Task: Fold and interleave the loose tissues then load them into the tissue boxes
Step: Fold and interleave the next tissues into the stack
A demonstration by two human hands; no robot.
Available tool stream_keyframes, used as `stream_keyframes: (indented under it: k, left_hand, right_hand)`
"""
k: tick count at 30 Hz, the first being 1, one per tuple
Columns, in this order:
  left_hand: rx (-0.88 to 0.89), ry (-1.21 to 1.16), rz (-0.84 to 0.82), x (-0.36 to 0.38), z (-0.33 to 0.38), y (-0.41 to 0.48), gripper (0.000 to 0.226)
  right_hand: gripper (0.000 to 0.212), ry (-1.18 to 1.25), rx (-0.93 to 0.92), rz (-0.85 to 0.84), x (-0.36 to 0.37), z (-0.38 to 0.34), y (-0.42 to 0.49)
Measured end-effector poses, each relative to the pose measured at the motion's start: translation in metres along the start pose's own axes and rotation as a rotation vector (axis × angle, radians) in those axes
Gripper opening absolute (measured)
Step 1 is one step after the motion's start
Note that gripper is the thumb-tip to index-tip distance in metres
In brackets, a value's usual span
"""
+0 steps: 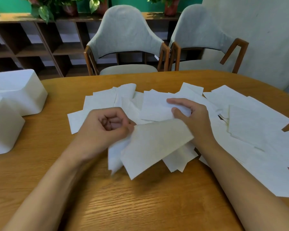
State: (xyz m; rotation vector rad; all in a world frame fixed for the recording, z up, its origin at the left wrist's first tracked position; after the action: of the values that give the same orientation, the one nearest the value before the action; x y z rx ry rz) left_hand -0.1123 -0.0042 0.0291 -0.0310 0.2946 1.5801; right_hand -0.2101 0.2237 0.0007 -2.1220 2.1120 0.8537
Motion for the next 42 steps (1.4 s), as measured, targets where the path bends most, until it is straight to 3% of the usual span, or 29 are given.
stream_keyframes:
  k: [5,14,18,22,25,27,30,32,36,42]
  left_hand:
    - [-0.002,-0.052,0.097,-0.025,-0.006,0.006,0.021]
    - [-0.036,-0.022,0.228,-0.028,-0.017,0.010,0.027]
    - [-0.044,0.005,0.182,-0.020,-0.019,0.011,0.024]
    - [-0.005,0.049,0.078,-0.013,-0.015,0.010,0.025]
    - [0.042,0.084,-0.114,-0.007,-0.017,0.008,0.052]
    - [0.026,0.074,-0.180,-0.004,-0.019,0.007,0.058]
    - [0.067,0.155,-0.135,-0.001,-0.019,0.008,0.050]
    - [0.163,0.353,-0.029,-0.003,-0.016,0.008,0.049]
    - [0.369,0.722,0.055,0.012,-0.008,0.002,0.078]
    - [0.559,0.765,0.056,0.030,-0.003,-0.004,0.049]
  right_hand:
    - [0.022,0.034,0.012,-0.026,0.002,-0.004,-0.001]
    - [0.028,0.412,0.054,-0.405,0.031,-0.026,-0.017]
    - [0.024,0.245,0.057,-0.280,0.031,-0.021,-0.015]
    - [0.014,0.232,0.106,-0.197,0.025,-0.013,-0.013]
    - [0.010,0.224,0.165,-0.128,0.019,-0.009,-0.011]
    - [0.012,0.217,0.167,-0.116,0.017,-0.010,-0.012]
    - [0.016,0.202,0.158,-0.092,0.014,-0.013,-0.012]
    - [0.013,0.201,0.176,-0.073,0.014,-0.013,-0.011]
    - [0.007,0.176,0.199,-0.092,0.018,-0.009,-0.013]
    - [0.009,0.180,0.198,-0.109,0.022,-0.008,-0.013]
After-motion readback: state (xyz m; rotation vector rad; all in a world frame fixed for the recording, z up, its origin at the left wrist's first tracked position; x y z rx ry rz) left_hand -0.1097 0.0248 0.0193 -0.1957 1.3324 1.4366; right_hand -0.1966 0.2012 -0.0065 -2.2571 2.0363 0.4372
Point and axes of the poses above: each hand's wrist, its own y-axis towards the middle knuckle, its own x-axis out of the palm, z = x × y, the point moved 7 cm from there along y, towards the middle knuckle, and after that the axes turned 2 degrees about z, right-handed, at the moved point
